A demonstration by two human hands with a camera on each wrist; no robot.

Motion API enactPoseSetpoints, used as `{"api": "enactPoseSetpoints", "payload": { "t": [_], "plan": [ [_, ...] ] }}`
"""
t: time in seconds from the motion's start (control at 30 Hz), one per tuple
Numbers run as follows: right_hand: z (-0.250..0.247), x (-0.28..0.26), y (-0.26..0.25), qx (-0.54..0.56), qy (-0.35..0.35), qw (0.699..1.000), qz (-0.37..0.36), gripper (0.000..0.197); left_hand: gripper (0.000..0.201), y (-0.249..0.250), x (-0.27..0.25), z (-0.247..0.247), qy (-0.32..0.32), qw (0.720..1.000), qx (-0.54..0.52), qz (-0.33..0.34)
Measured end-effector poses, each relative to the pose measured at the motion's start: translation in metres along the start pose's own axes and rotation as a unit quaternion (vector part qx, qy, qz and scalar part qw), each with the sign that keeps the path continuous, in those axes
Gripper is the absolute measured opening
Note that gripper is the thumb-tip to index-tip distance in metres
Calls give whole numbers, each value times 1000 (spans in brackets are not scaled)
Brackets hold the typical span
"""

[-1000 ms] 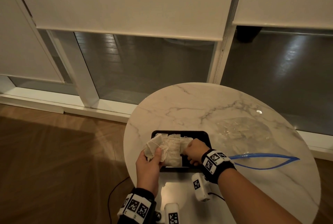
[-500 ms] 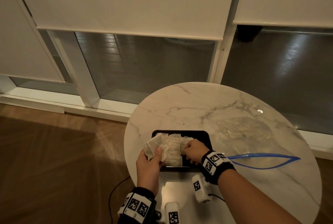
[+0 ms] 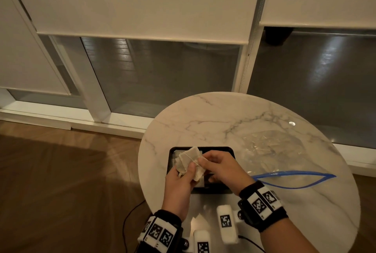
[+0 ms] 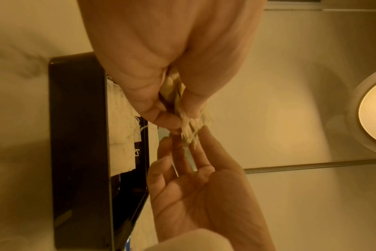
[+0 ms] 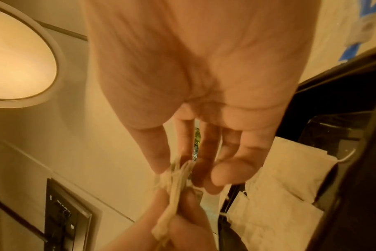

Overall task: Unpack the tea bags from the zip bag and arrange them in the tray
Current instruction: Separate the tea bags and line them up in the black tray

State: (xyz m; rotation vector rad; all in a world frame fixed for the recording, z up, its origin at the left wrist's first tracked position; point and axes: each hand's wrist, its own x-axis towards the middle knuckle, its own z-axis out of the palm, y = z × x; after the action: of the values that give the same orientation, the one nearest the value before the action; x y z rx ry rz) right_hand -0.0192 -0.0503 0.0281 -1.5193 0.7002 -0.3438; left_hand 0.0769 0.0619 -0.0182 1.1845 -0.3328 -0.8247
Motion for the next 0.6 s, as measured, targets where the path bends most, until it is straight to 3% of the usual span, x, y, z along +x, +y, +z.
{"api": "enactPoseSetpoints", "payload": {
  "t": [0.17, 0.4, 0.6],
  "plan": [
    [-9, -15, -2, -6, 48, 998, -51, 10, 28, 3, -4, 10, -24, 1000, -5, -14],
    [-18, -19, 1, -3, 51, 998, -39, 12, 28, 1, -5, 10, -9, 1000, -1, -17],
    [-15, -18, -1, 56, 102, 993, -20, 13, 25, 4, -6, 8, -6, 1000, -6, -10]
  ]
}}
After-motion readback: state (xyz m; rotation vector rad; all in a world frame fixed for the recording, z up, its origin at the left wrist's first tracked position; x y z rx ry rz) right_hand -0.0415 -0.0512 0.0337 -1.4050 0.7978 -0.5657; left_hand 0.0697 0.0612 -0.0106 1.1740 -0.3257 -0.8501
